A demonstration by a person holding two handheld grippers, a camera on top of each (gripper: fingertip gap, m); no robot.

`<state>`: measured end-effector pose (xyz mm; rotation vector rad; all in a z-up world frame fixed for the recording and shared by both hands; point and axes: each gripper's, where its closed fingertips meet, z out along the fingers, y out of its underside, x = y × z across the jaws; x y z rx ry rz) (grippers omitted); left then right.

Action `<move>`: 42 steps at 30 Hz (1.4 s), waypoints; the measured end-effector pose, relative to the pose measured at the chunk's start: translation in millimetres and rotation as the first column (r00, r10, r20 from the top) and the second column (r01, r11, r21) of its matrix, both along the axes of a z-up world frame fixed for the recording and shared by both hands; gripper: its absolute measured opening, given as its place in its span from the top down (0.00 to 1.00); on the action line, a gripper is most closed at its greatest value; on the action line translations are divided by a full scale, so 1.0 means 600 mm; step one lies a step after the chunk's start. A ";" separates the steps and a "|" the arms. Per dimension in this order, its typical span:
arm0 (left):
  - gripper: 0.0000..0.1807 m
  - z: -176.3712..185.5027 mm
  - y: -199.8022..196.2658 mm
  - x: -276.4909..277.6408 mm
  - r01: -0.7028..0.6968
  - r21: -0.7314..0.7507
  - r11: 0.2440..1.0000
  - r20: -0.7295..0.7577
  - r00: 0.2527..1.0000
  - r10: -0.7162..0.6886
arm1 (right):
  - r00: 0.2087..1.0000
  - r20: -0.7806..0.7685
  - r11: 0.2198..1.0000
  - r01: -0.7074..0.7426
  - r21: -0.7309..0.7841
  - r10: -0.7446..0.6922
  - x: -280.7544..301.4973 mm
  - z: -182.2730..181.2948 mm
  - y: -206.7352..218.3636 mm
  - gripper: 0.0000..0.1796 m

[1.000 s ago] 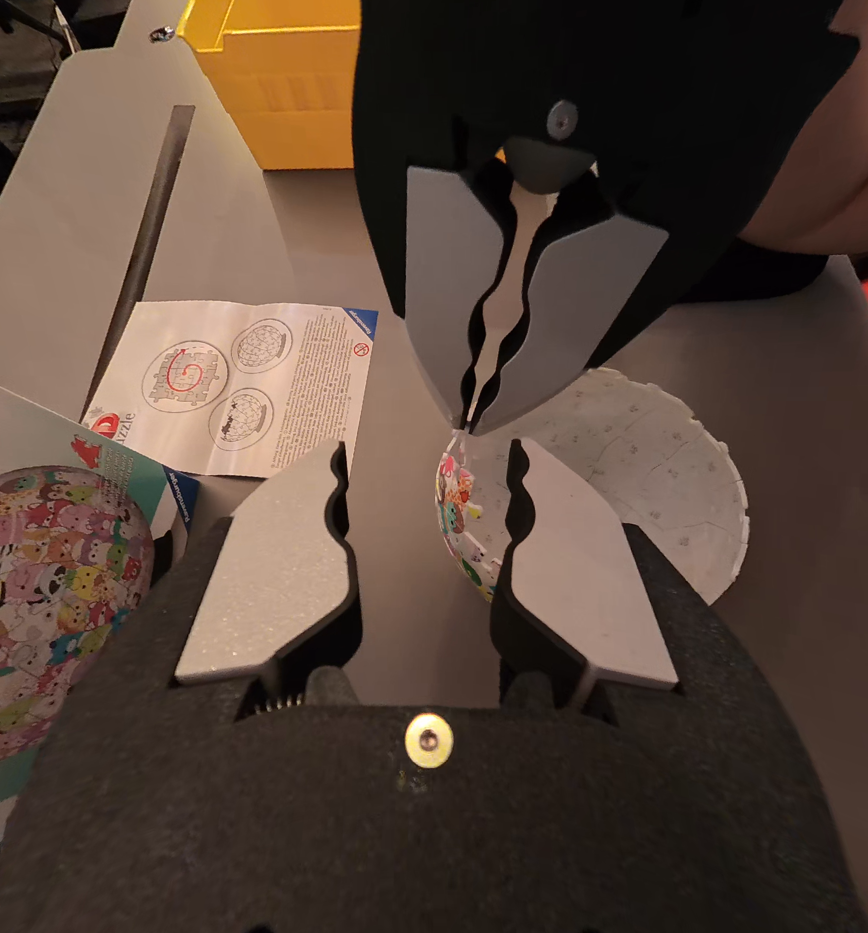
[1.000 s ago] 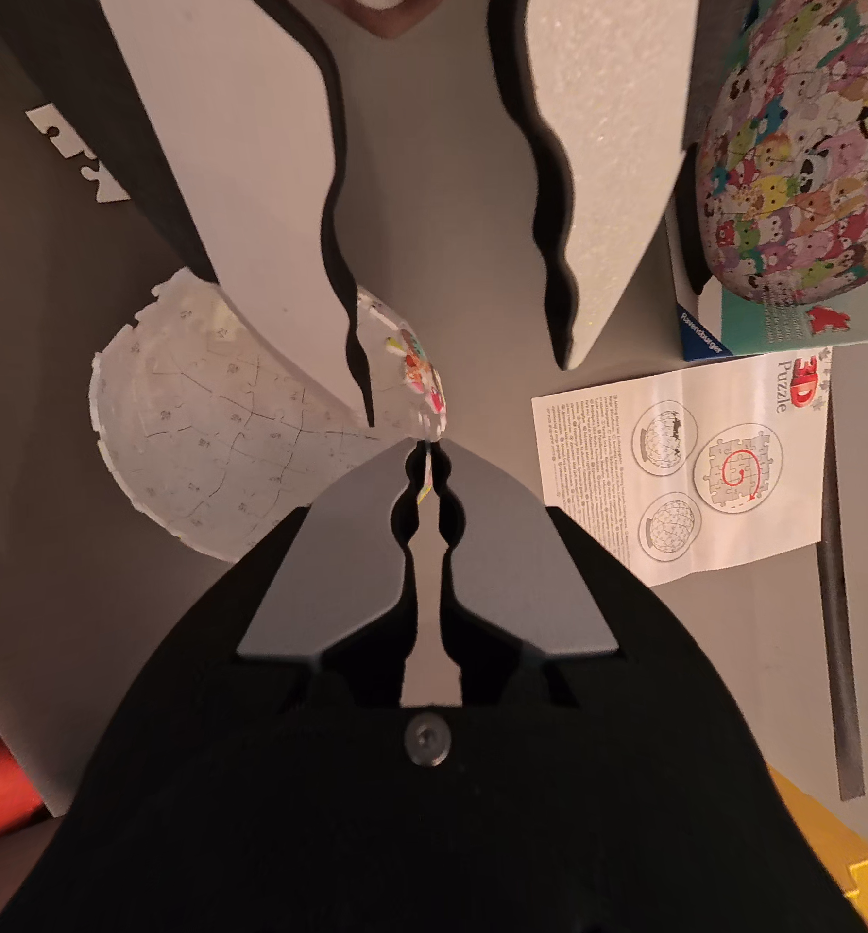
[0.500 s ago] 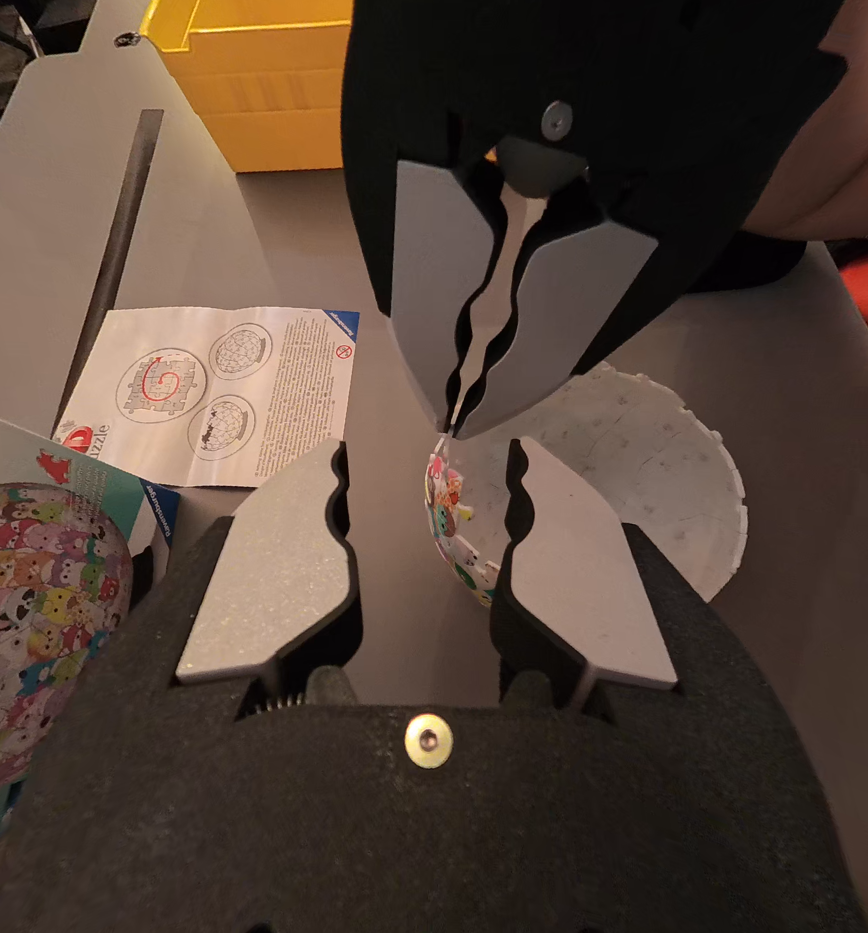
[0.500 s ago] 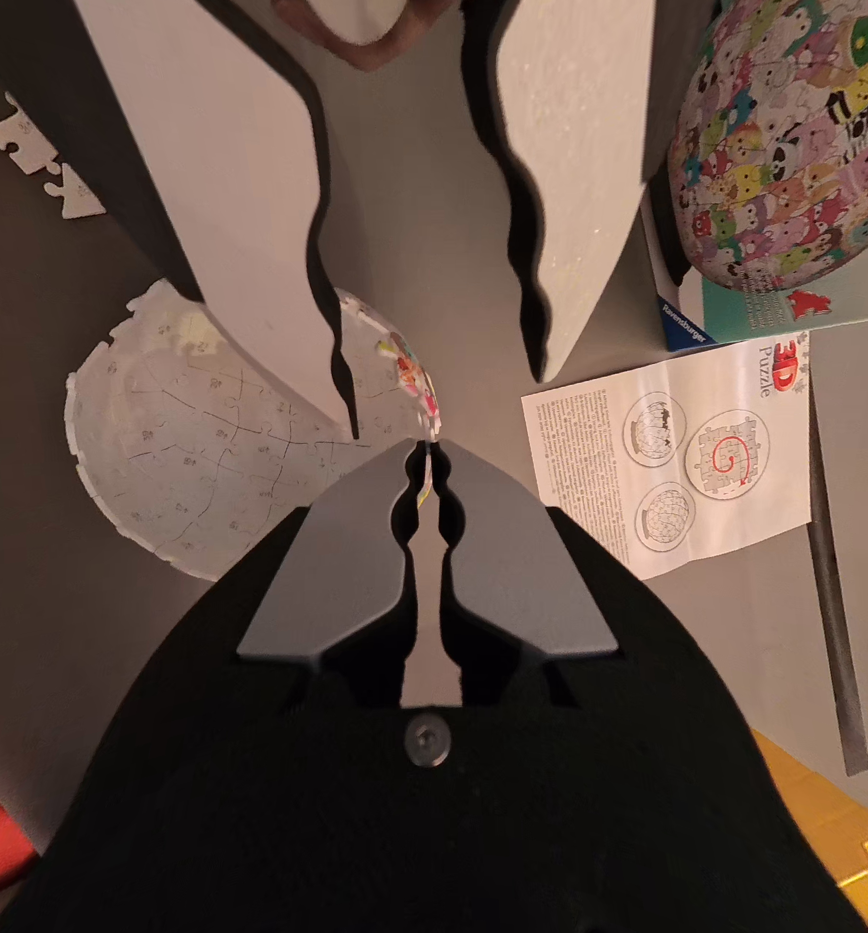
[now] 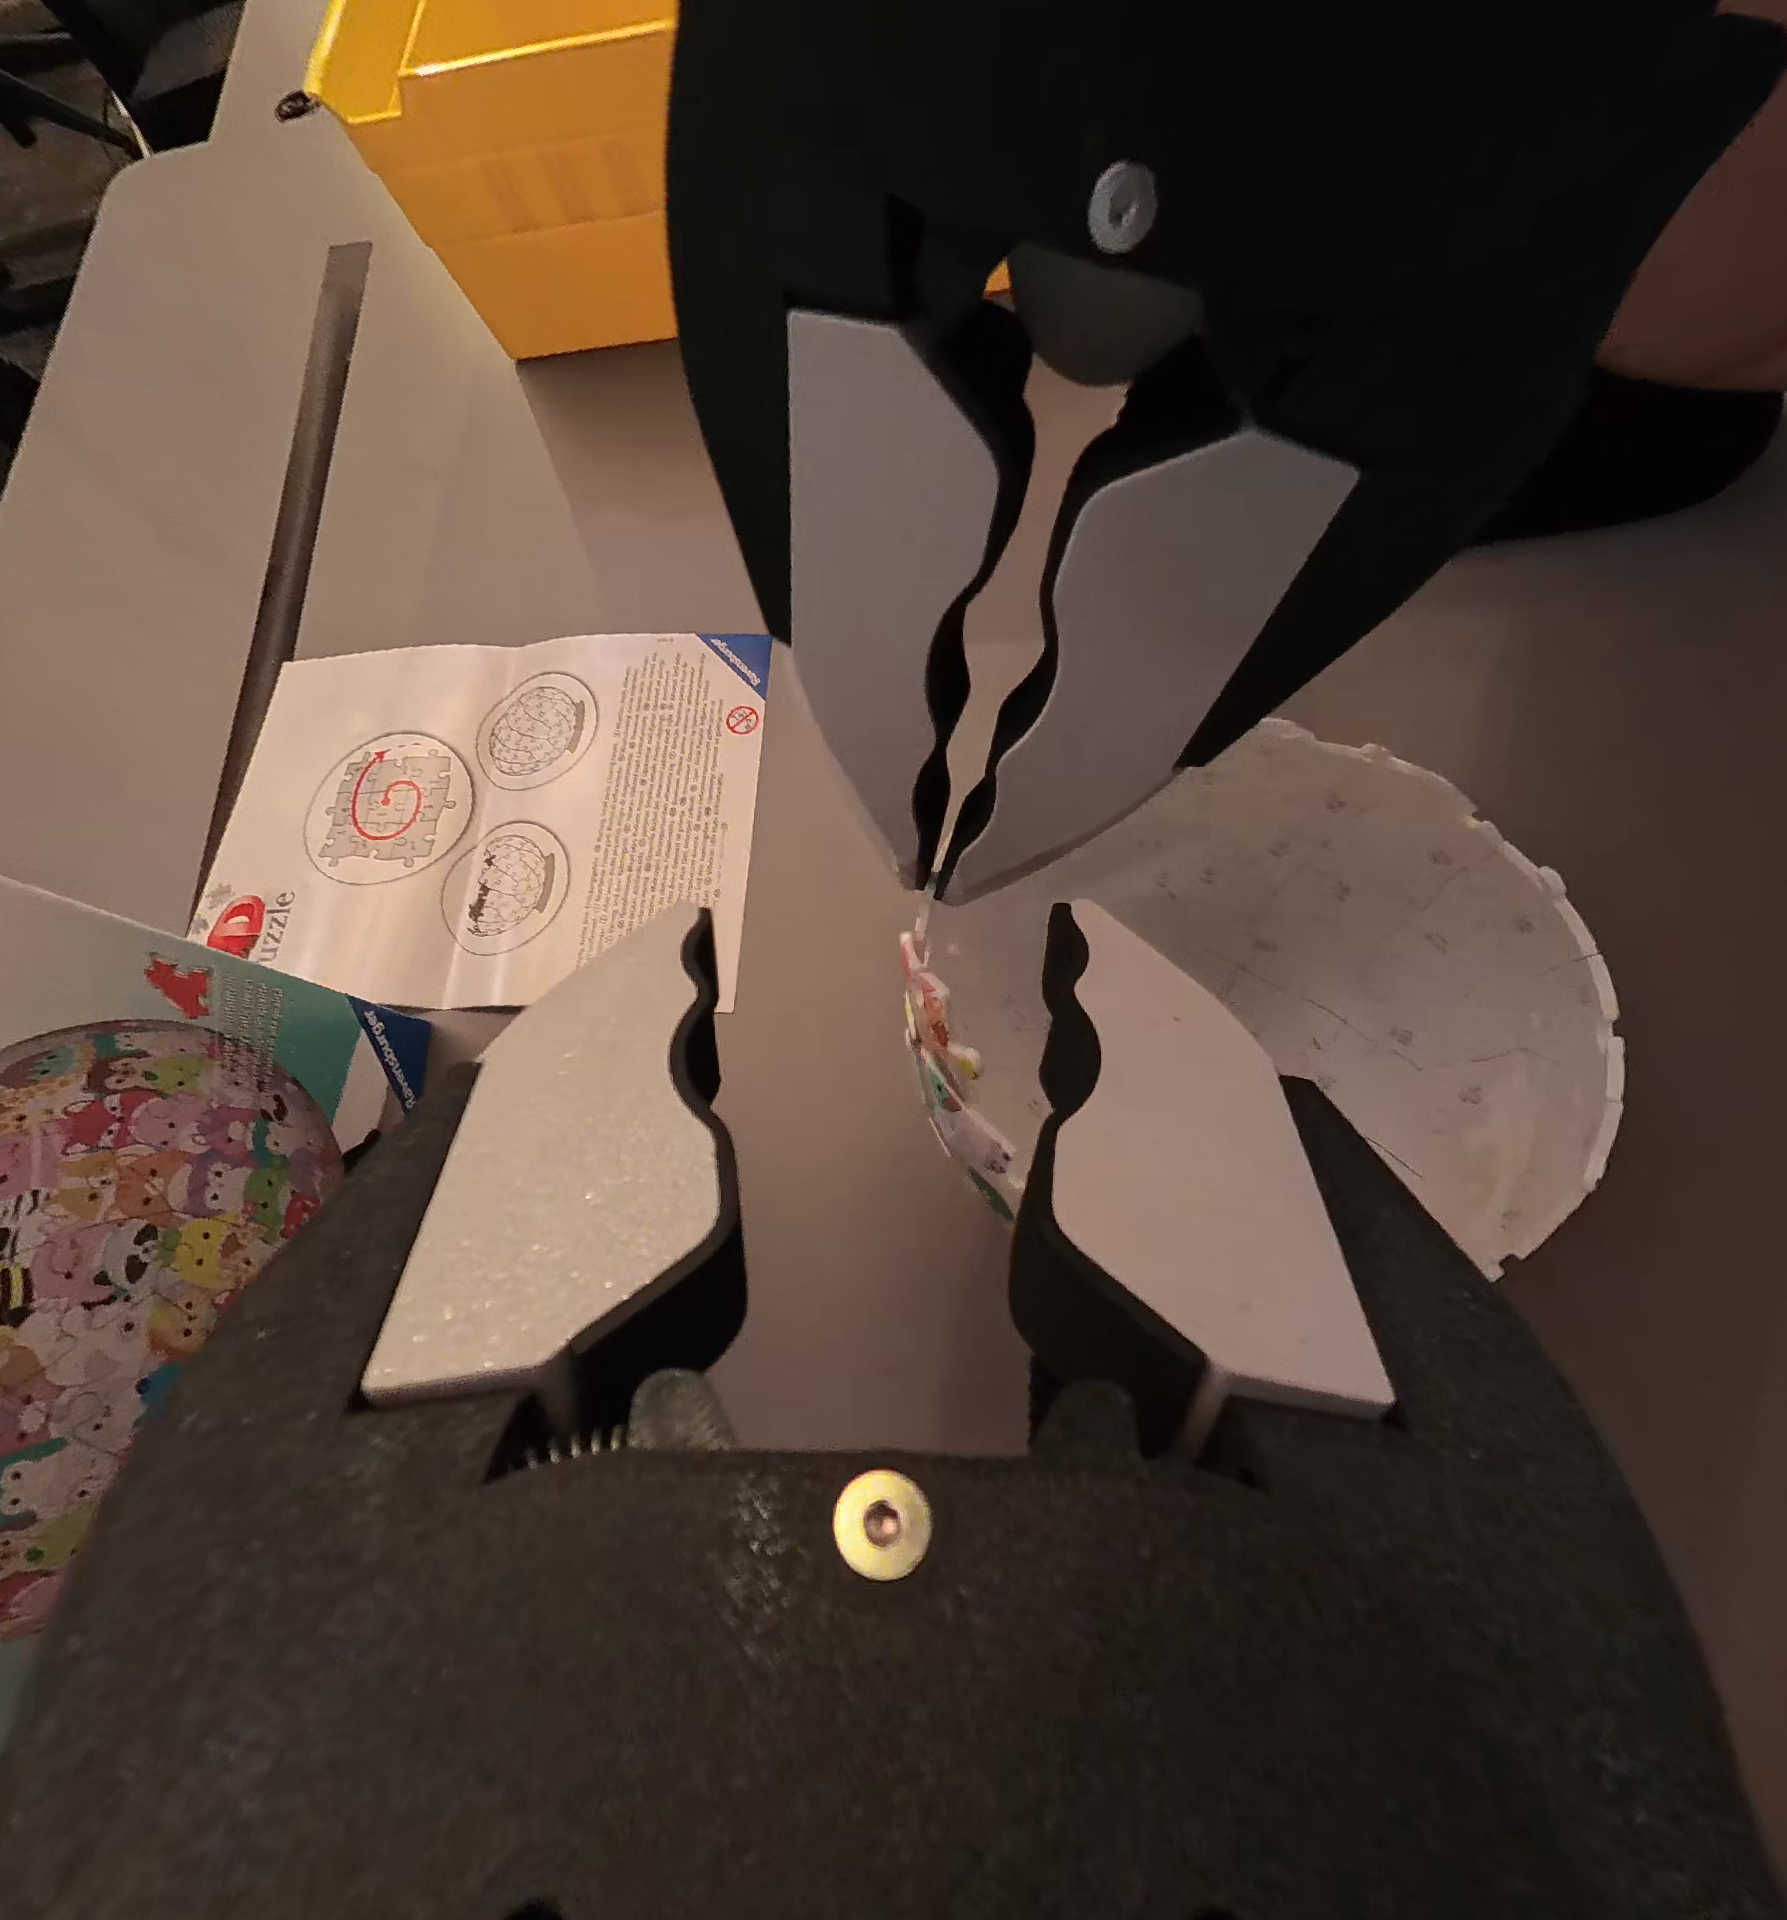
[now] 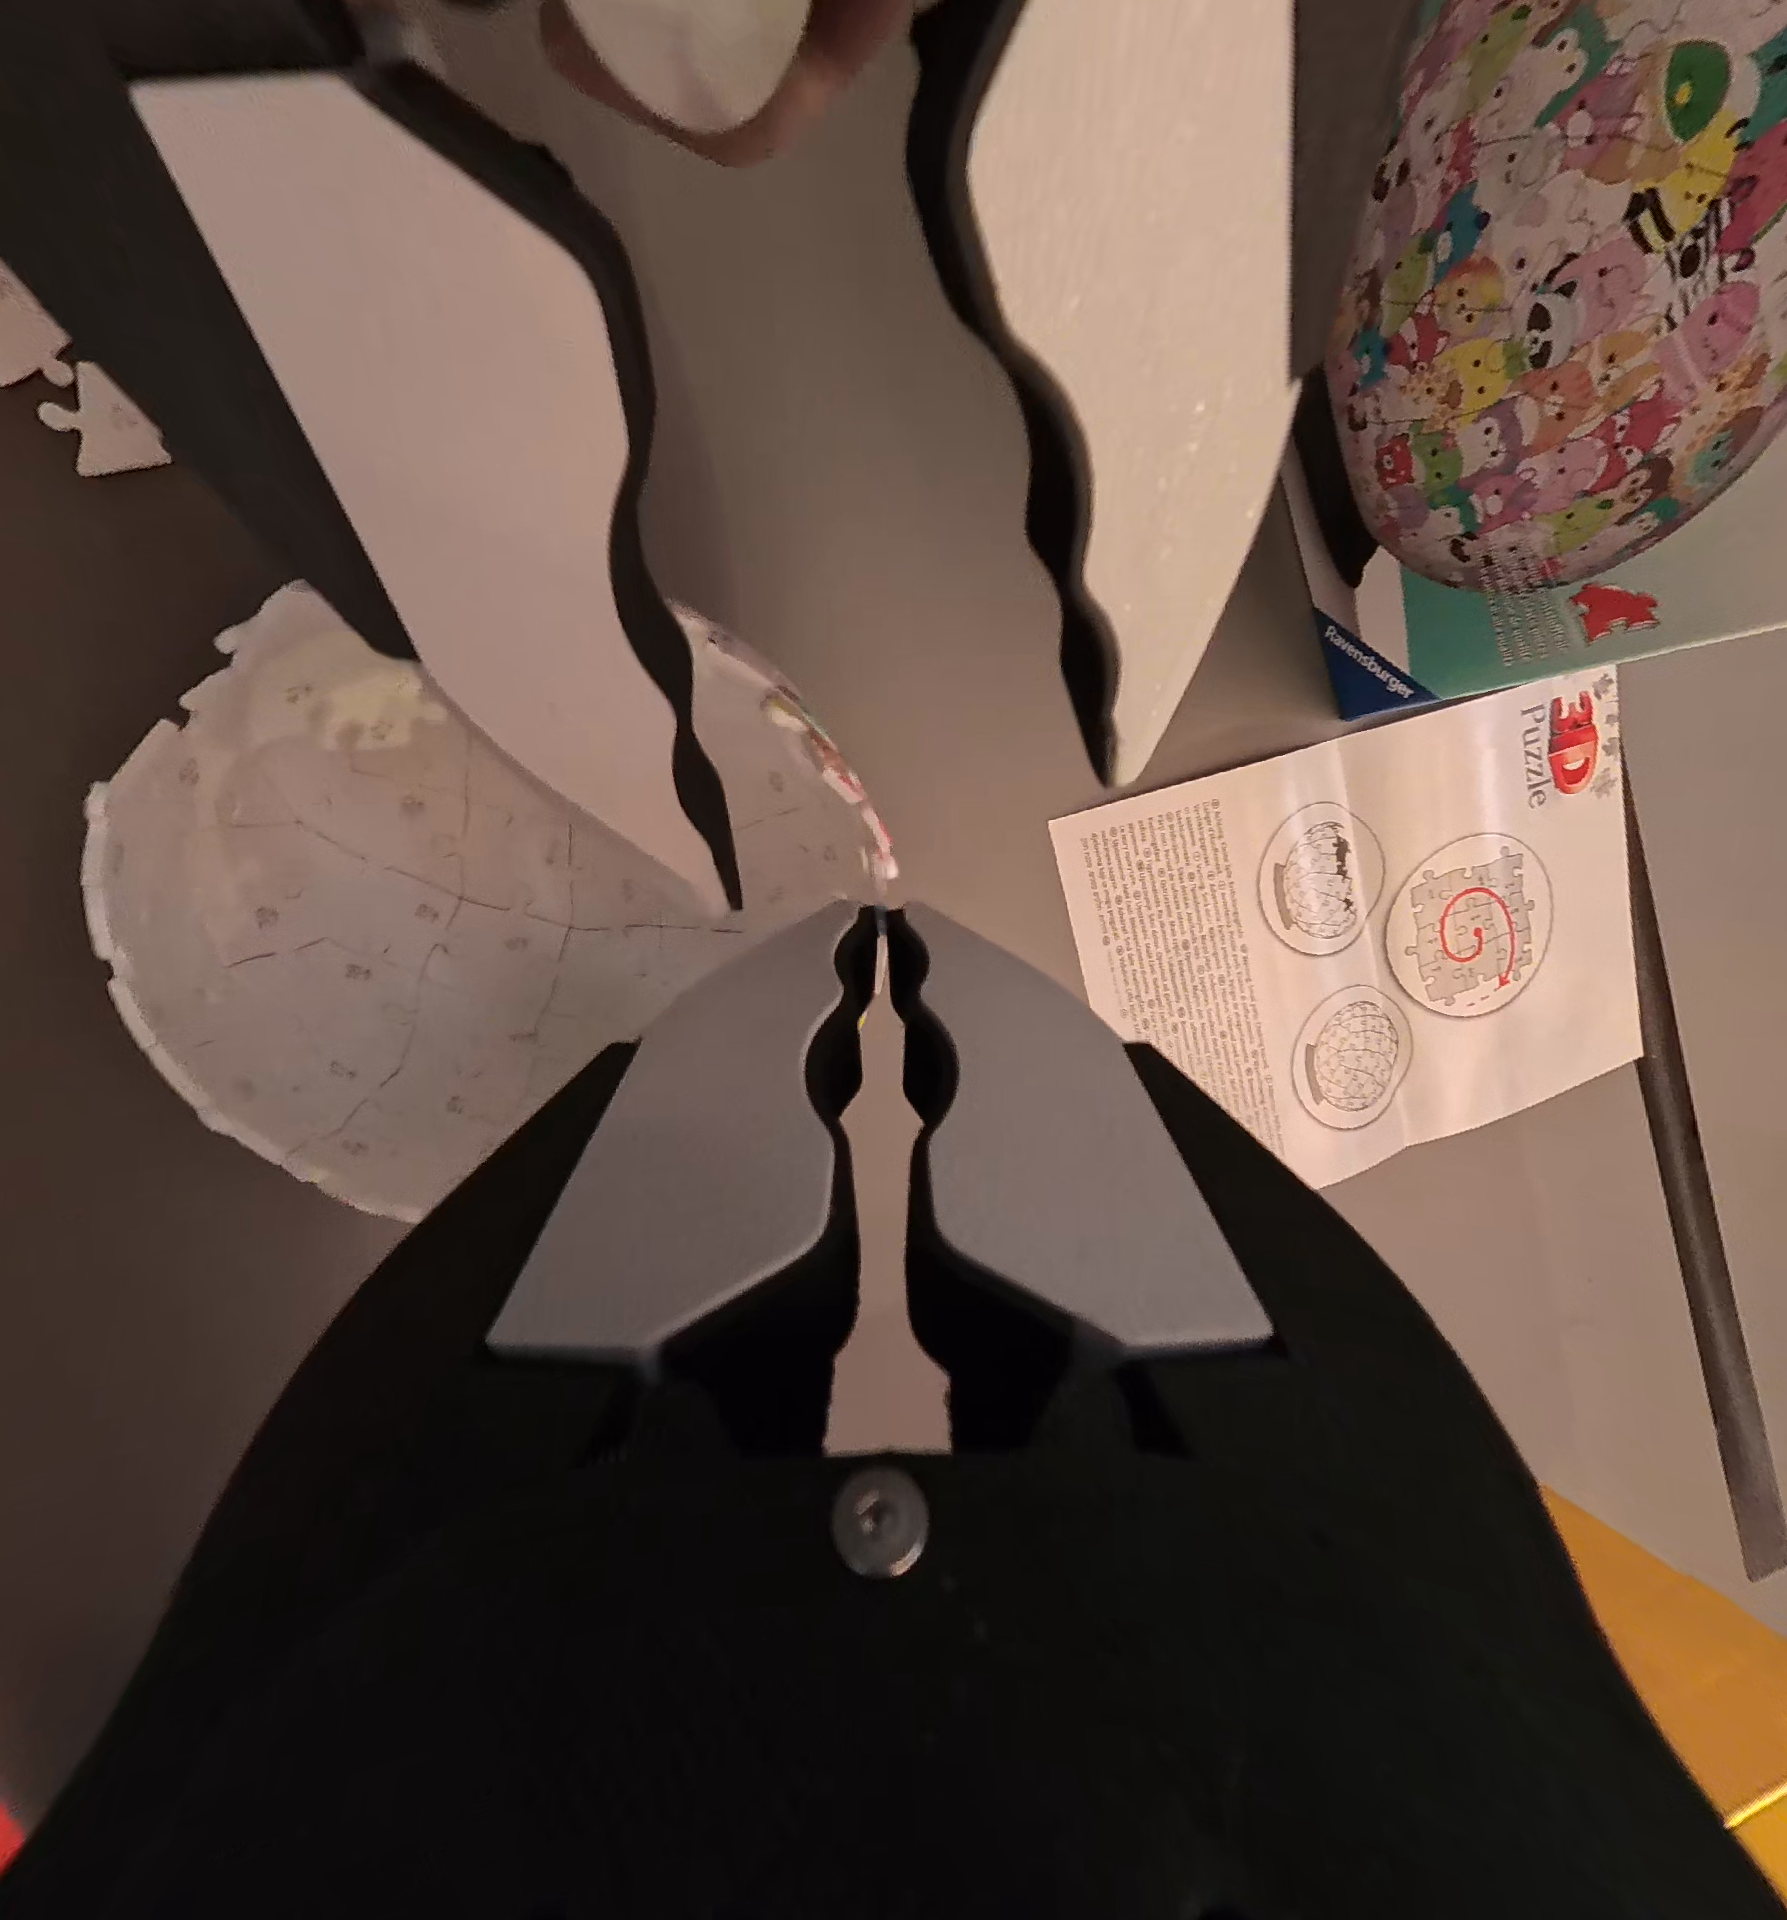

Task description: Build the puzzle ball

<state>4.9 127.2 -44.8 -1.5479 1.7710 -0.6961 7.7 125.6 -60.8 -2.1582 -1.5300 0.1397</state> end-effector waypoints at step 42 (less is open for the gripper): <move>0.73 -0.012 0.001 -0.003 -0.007 -0.040 0.999 -0.055 0.998 0.004 | 0.999 0.042 0.998 -0.009 0.064 0.006 -0.001 0.000 0.000 0.98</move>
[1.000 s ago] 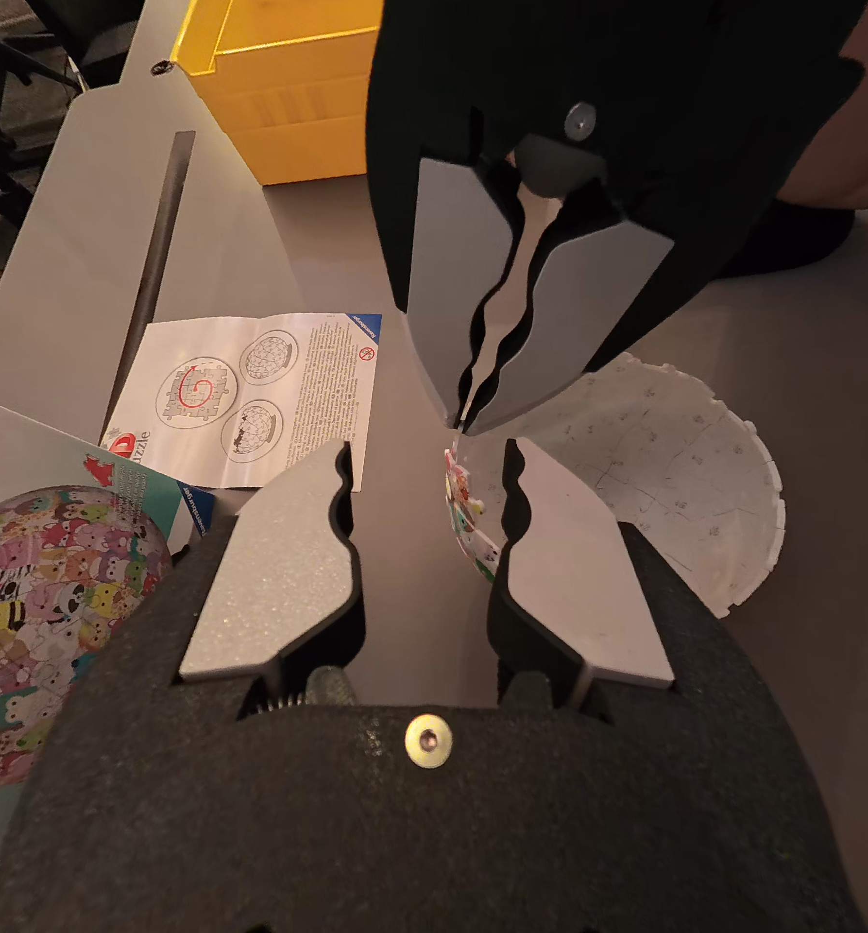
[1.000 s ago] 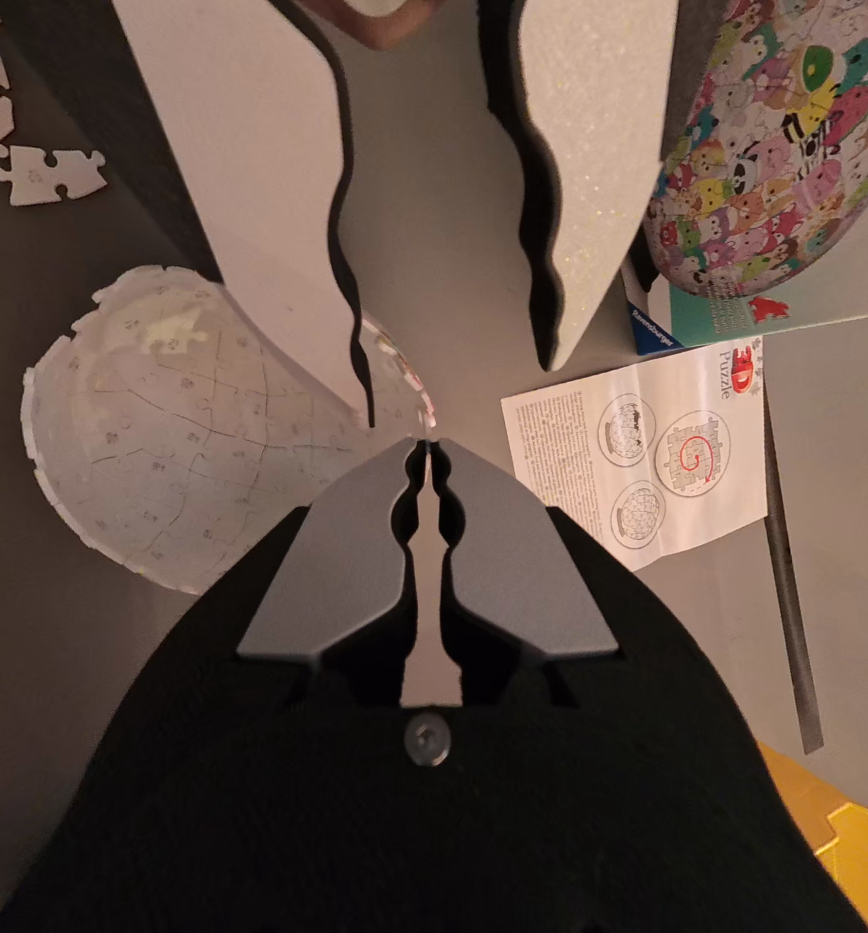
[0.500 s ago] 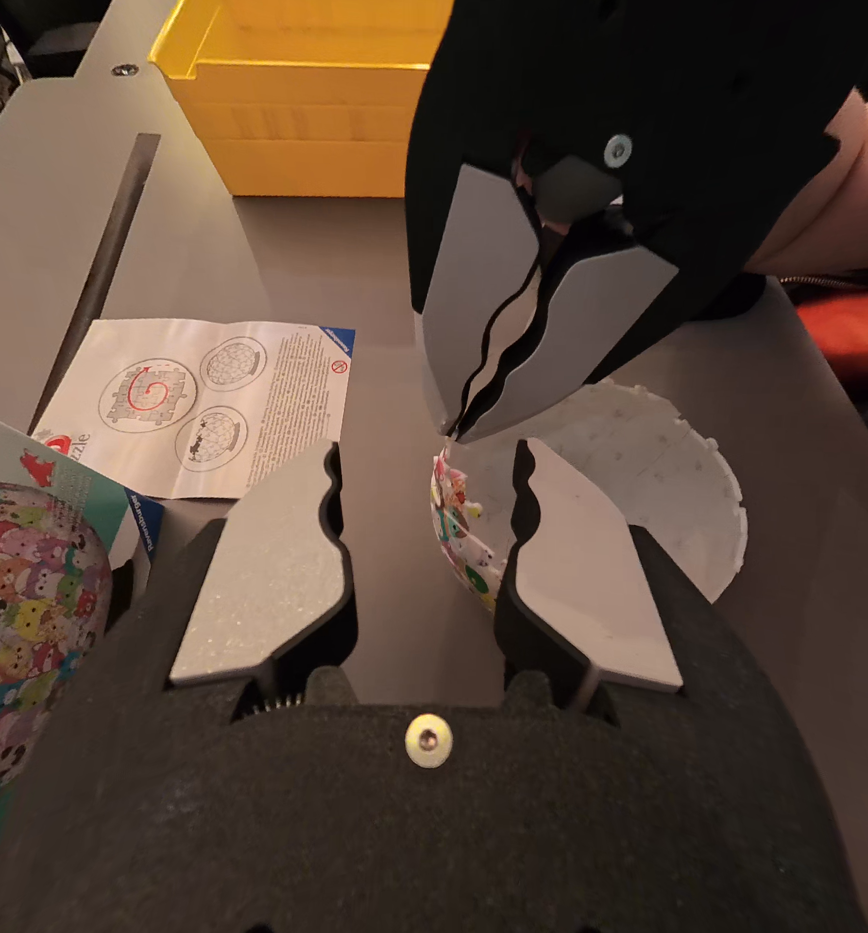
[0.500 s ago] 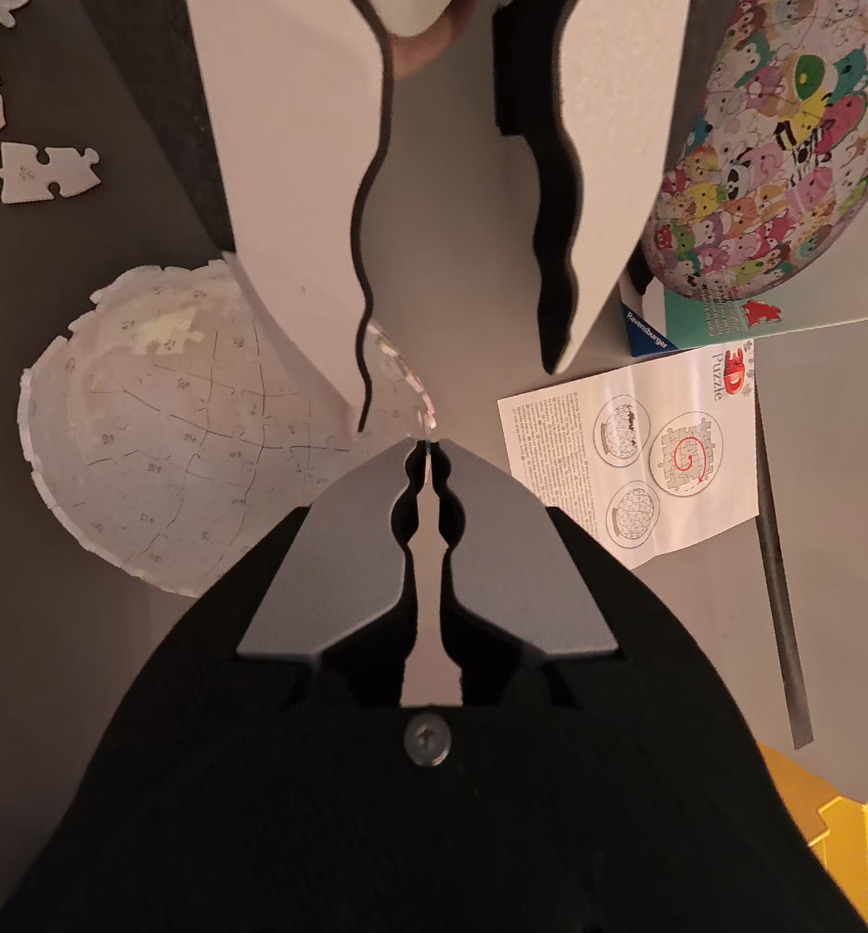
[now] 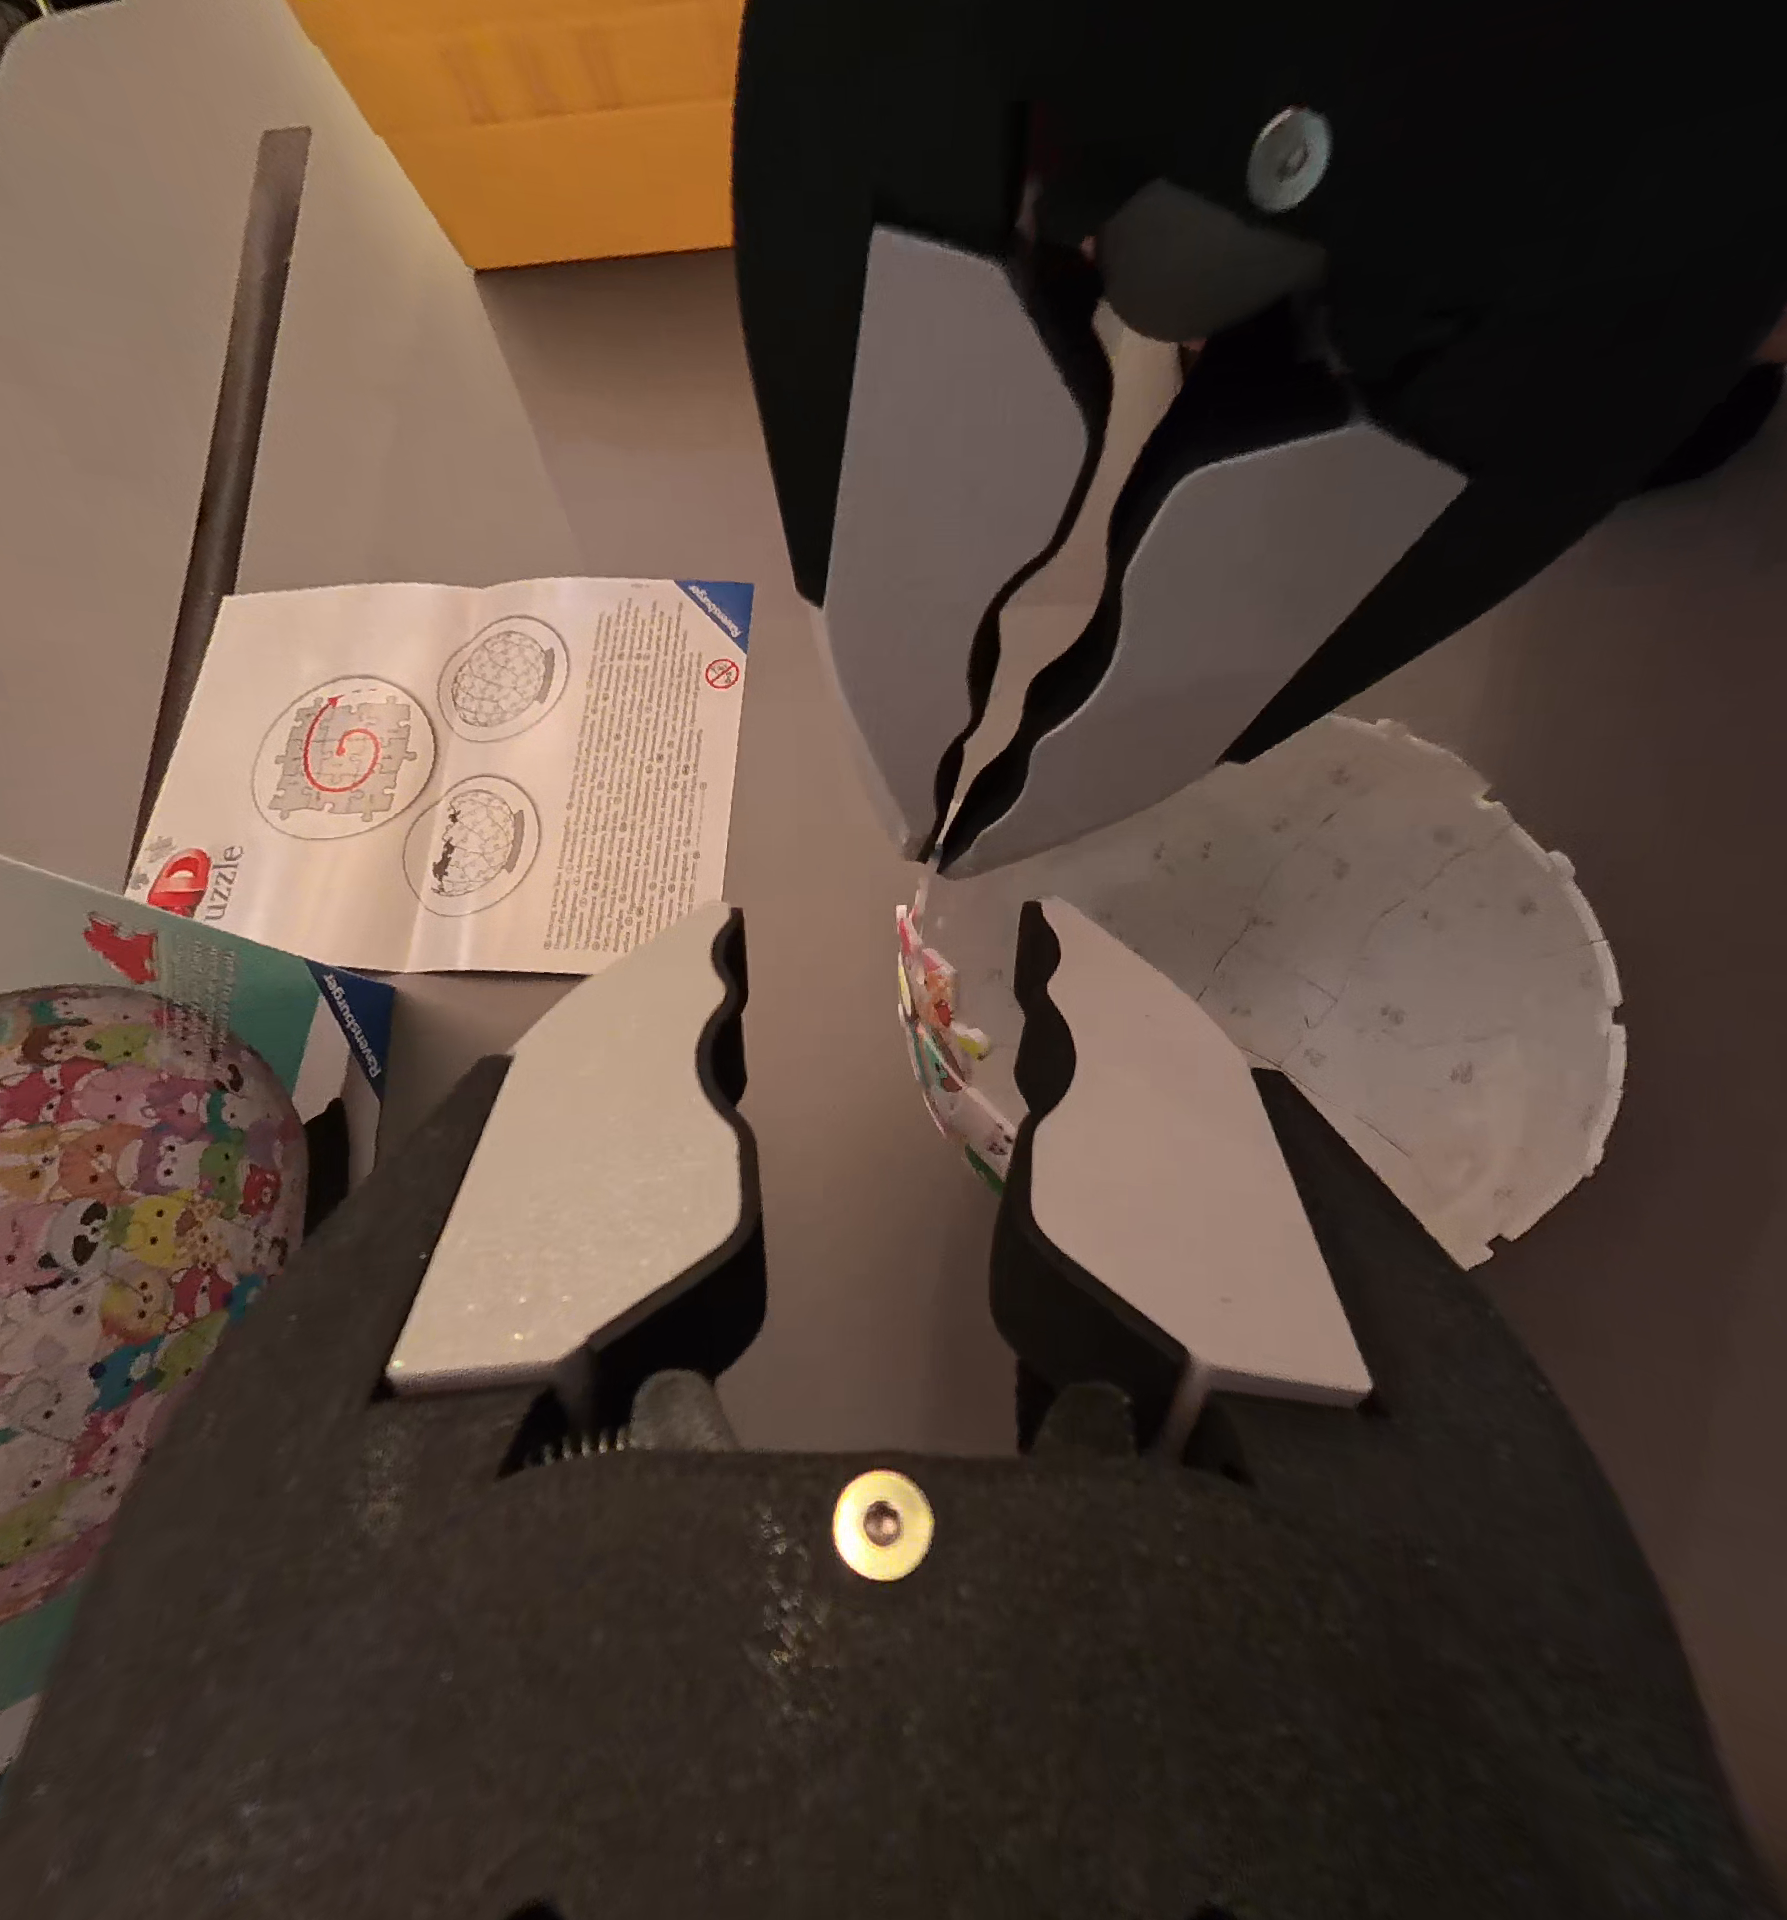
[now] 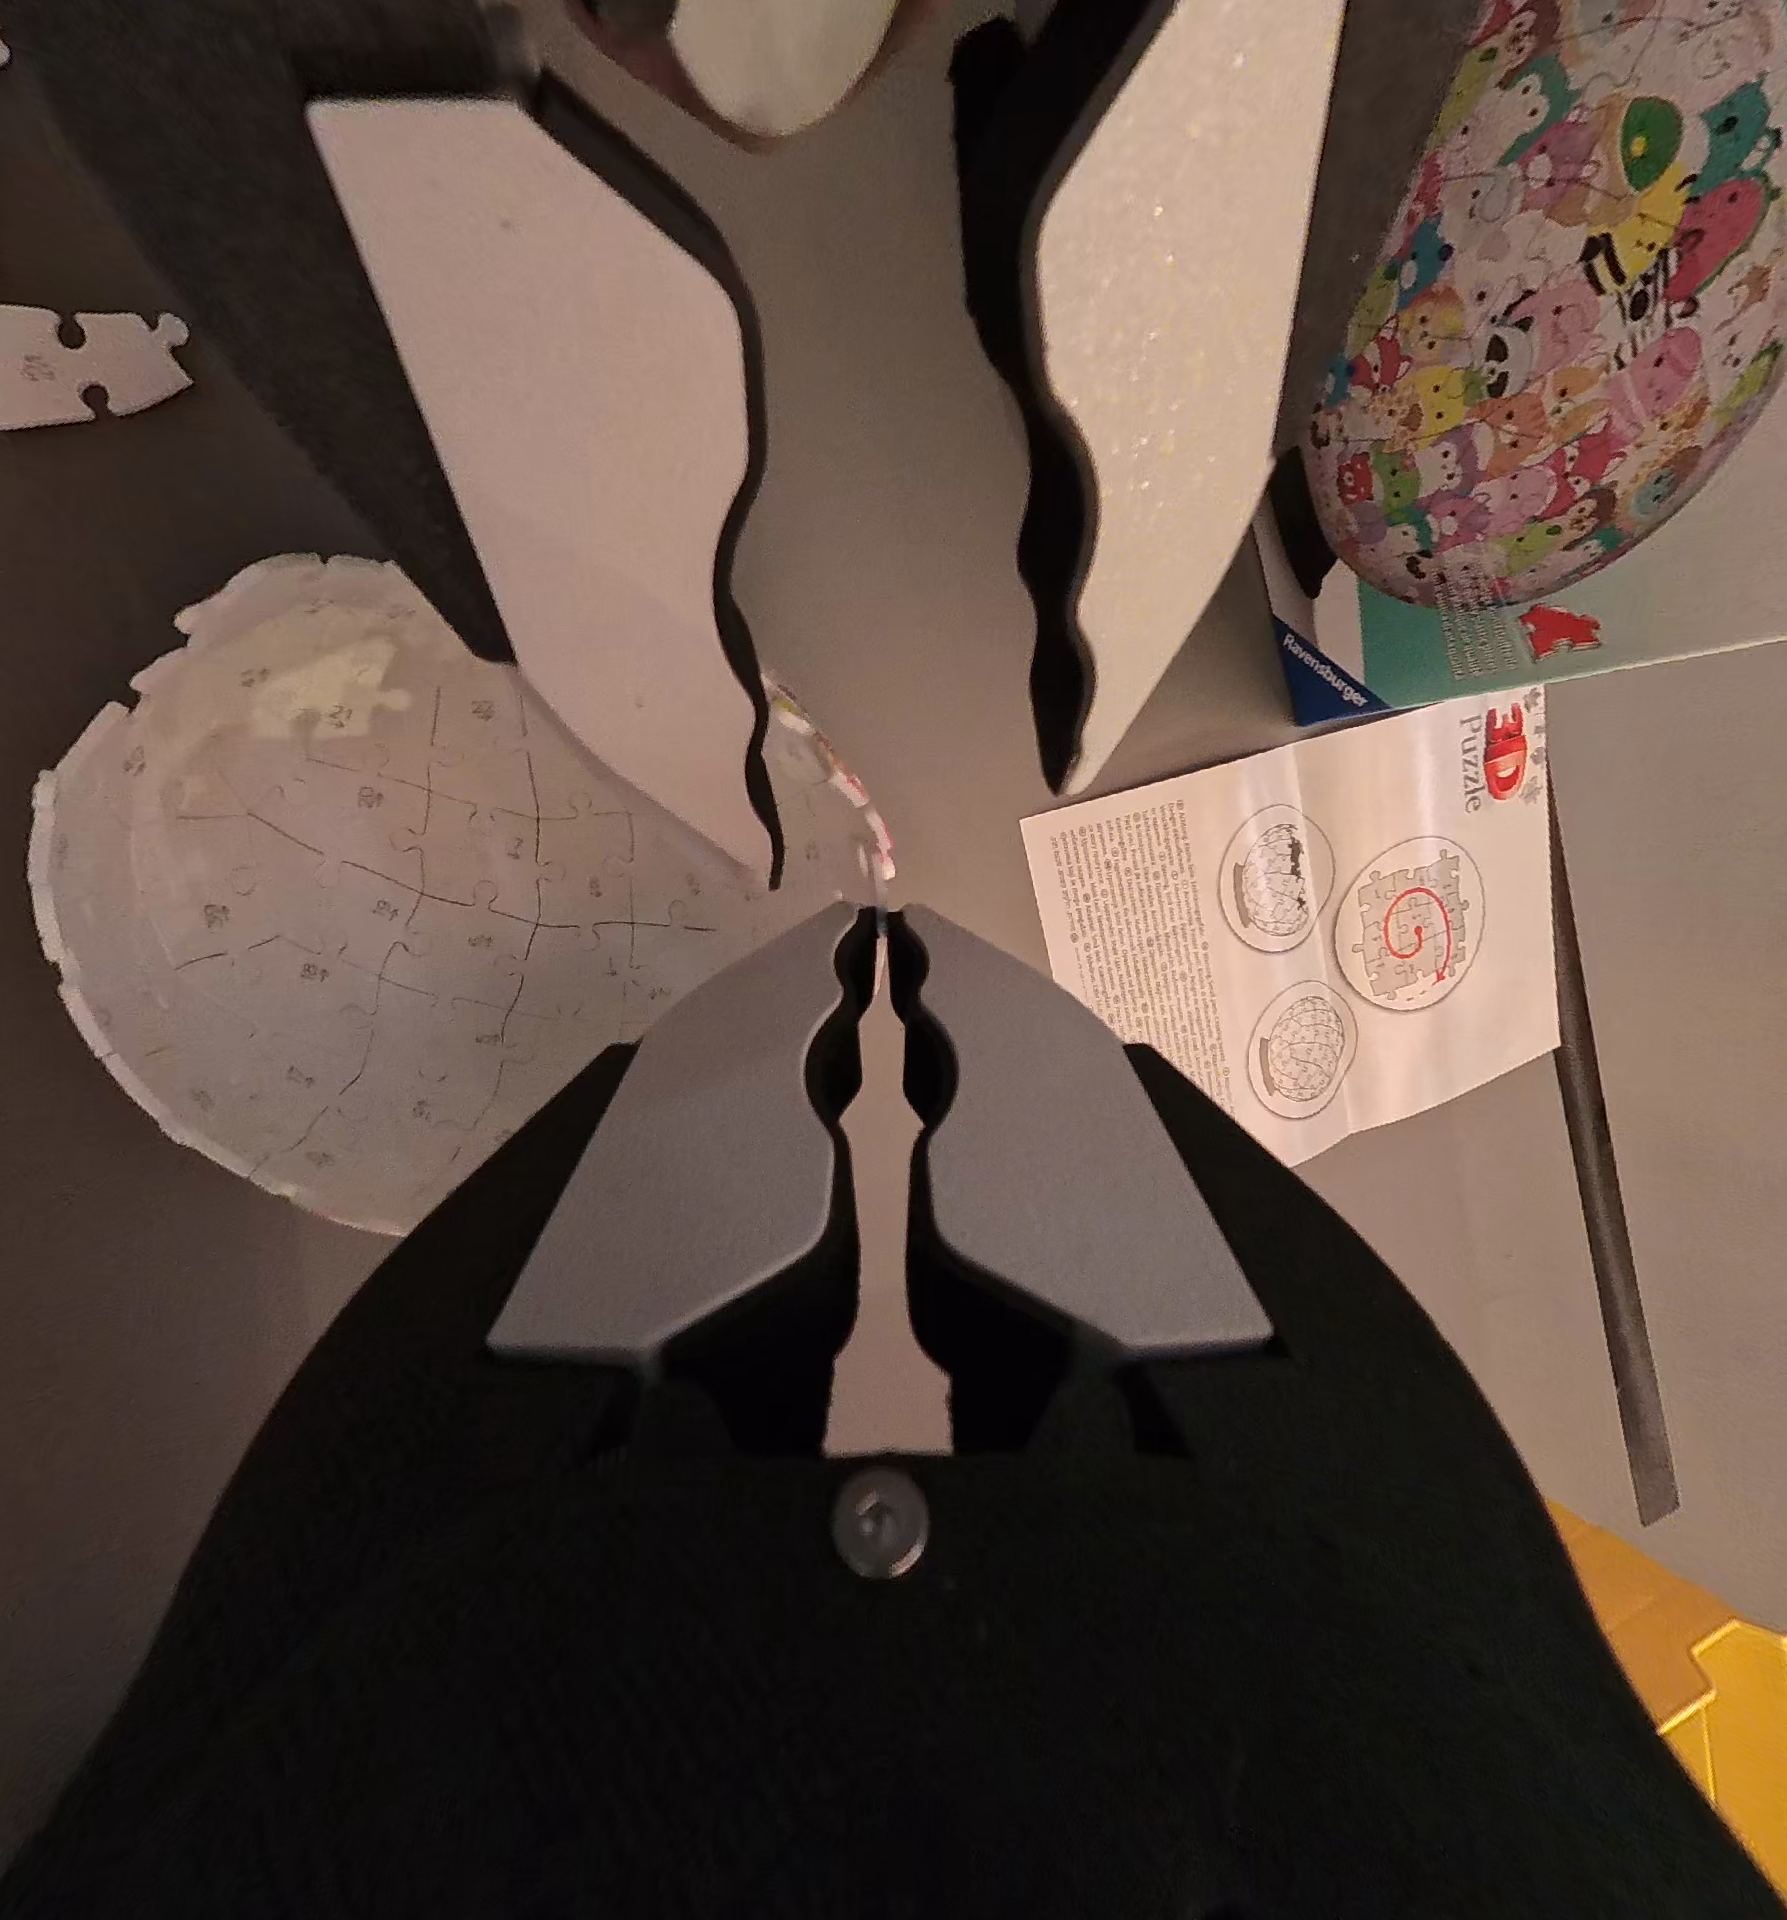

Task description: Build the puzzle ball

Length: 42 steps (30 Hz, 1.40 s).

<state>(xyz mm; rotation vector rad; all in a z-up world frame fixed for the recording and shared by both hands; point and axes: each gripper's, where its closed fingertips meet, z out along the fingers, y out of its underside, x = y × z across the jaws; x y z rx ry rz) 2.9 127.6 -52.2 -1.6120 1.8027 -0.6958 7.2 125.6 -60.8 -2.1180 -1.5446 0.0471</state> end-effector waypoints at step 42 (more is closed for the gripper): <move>0.74 0.052 -0.007 -0.019 0.094 -0.147 0.985 0.053 0.995 -0.087 | 0.999 -0.033 1.000 -0.004 -0.022 0.004 0.000 0.002 0.002 0.98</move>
